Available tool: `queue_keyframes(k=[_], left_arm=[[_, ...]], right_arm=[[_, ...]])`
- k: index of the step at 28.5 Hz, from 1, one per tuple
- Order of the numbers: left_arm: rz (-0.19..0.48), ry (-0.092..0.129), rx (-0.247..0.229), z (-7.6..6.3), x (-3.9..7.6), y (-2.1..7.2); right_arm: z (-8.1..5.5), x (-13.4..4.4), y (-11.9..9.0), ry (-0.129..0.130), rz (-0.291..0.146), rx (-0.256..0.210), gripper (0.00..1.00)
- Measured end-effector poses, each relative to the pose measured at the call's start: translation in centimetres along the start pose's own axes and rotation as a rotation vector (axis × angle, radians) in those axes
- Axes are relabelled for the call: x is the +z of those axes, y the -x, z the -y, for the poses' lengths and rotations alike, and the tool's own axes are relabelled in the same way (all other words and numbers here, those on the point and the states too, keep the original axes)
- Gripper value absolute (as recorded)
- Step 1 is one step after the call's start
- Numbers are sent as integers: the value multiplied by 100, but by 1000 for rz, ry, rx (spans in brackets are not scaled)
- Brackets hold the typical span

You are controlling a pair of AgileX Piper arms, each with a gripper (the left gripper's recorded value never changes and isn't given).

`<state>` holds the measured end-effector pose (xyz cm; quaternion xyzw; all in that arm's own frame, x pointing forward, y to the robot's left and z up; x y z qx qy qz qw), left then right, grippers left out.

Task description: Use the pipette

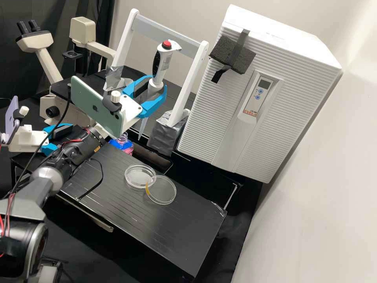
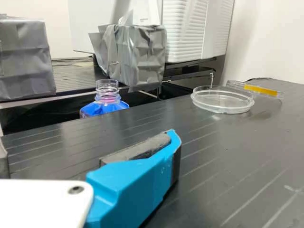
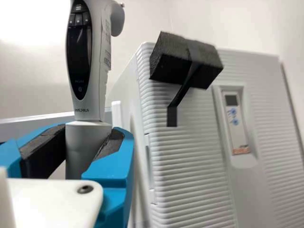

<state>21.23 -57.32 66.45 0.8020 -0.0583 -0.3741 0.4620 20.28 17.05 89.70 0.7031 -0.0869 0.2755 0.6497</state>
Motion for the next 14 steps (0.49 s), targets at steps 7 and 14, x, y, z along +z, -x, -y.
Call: queue_keyframes(k=[7,14], left_arm=[[36,6,-2,-15,37,9],[47,1,-6,-11,48,9]], right_arm=[[-37,85,130,88,65,-5,0],[-55,107,194,127,78,-12,0]])
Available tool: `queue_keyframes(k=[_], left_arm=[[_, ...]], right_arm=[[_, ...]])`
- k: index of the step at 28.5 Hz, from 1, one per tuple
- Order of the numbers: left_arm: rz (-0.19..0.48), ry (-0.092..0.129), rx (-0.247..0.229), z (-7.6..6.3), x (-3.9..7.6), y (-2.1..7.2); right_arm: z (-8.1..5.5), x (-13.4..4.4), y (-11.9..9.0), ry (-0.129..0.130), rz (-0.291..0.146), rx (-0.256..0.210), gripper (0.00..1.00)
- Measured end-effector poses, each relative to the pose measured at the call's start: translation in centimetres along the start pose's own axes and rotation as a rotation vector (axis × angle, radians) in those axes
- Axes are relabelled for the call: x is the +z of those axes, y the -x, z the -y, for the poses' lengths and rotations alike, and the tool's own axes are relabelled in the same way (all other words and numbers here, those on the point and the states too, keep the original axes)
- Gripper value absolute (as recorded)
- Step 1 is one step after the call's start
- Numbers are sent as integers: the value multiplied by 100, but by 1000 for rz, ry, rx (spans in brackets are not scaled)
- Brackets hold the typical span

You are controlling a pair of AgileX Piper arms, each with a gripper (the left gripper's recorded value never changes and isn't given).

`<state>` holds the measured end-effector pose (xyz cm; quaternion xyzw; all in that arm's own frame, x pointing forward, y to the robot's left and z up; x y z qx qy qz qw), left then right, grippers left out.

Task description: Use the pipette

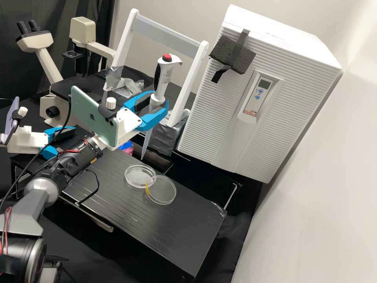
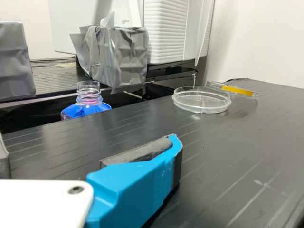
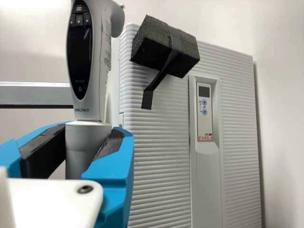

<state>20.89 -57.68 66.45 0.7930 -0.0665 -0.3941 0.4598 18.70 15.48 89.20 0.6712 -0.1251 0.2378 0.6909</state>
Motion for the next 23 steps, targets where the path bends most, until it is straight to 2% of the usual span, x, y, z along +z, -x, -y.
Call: queue_keyframes(k=[9,15,23], left_arm=[[16,0,-2,22,38,51],[20,5,-5,31,48,57],[20,5,-5,31,48,57]], right_arm=[[-12,-18,13,3,-7,-2,0],[-25,26,-9,16,14,-1,0],[-33,45,-17,14,23,3,0]])
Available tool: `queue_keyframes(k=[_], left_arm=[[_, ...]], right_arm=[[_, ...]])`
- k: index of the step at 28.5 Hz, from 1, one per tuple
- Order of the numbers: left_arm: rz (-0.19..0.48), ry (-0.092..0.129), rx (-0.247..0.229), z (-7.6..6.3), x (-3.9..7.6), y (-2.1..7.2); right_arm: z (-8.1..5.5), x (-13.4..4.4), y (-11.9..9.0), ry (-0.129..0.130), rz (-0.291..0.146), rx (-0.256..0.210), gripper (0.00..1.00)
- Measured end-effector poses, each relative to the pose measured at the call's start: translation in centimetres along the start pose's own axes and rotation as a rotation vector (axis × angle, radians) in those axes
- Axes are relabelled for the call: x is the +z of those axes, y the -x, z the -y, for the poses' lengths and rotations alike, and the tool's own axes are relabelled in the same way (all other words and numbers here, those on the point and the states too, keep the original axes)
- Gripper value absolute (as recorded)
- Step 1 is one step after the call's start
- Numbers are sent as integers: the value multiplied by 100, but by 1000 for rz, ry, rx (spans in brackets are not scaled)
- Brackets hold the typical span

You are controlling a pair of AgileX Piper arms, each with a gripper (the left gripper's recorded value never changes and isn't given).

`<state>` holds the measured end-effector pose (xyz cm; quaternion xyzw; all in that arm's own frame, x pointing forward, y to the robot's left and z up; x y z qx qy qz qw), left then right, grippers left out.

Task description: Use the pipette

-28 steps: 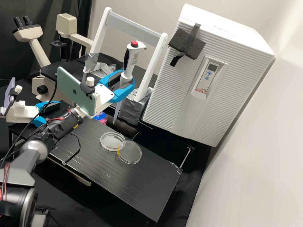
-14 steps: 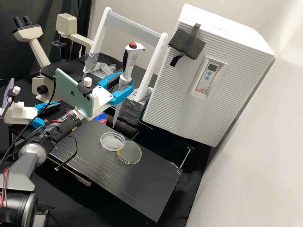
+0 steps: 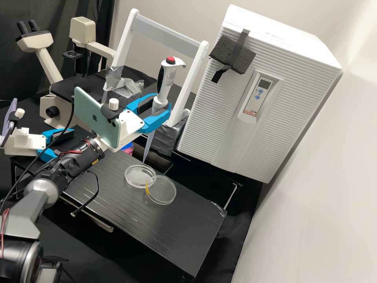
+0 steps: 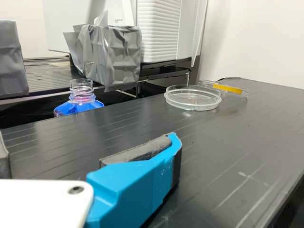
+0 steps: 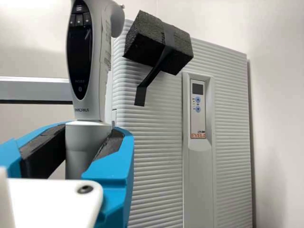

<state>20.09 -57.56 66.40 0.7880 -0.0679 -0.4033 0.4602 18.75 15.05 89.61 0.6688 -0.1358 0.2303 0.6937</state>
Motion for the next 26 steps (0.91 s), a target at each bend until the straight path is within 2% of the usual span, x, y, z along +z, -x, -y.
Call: queue_keyframes(k=[5,11,15,16,20,24,26], left_arm=[[-9,-4,27,-77,-34,24],[-39,-9,117,-323,-121,22],[-55,-15,170,-491,-160,23],[-57,-17,182,-527,-167,21],[-68,-23,225,-686,-186,17],[-72,-27,248,-780,-186,19],[-77,-31,262,-832,-201,22]], right_arm=[[18,17,-11,-22,8,-8,0],[86,-87,-202,-104,14,-55,0],[146,-178,-329,-133,-2,-95,0],[165,-211,-373,-142,-12,-109,0],[240,-364,-551,-146,-76,-179,0],[256,-487,-666,-140,-129,-226,0],[266,-569,-749,-156,-158,-263,0]])
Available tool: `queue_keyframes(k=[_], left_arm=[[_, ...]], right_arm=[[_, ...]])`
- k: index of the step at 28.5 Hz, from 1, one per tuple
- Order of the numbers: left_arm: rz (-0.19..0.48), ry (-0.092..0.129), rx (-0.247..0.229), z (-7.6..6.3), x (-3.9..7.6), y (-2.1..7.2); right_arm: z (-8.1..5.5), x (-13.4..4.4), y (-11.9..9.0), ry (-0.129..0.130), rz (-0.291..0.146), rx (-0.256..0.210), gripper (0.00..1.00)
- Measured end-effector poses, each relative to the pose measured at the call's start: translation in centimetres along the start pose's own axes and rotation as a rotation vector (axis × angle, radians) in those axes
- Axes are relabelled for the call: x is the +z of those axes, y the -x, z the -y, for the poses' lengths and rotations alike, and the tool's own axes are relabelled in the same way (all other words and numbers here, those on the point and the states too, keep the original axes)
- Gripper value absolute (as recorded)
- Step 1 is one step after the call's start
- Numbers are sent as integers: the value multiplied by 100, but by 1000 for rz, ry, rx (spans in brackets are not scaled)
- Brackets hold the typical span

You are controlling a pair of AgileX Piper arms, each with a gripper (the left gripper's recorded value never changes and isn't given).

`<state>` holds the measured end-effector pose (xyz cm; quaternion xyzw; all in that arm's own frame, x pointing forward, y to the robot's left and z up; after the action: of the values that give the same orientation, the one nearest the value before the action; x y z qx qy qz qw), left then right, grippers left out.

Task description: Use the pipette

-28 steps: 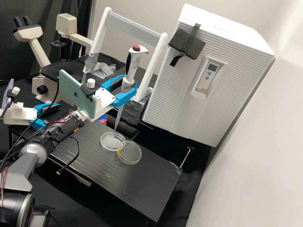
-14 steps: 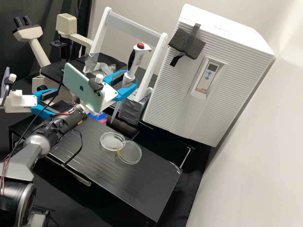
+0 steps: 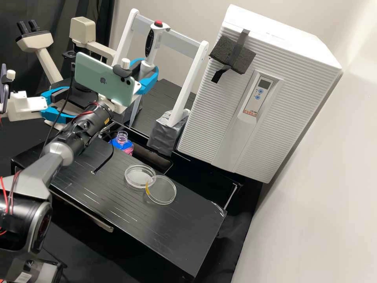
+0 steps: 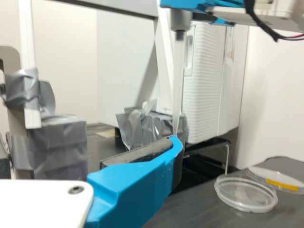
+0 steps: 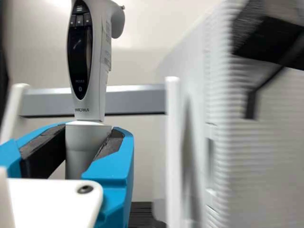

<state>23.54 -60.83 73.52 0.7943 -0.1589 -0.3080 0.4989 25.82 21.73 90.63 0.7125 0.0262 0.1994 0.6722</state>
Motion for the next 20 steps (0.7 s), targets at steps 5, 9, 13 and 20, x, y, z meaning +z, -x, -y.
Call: queue_keyframes(k=[5,9,13,20], left_arm=[[-26,-9,29,-94,-77,-32],[-47,-14,43,-149,-136,-36],[-51,-18,51,-177,-149,-33],[-51,-18,50,-176,-150,-33]], right_arm=[[-36,-127,-220,-27,-67,-72,0],[-29,-199,-420,-40,-102,-128,0],[14,-200,-579,-23,-103,-170,0],[89,-44,-824,15,-19,-240,0]])
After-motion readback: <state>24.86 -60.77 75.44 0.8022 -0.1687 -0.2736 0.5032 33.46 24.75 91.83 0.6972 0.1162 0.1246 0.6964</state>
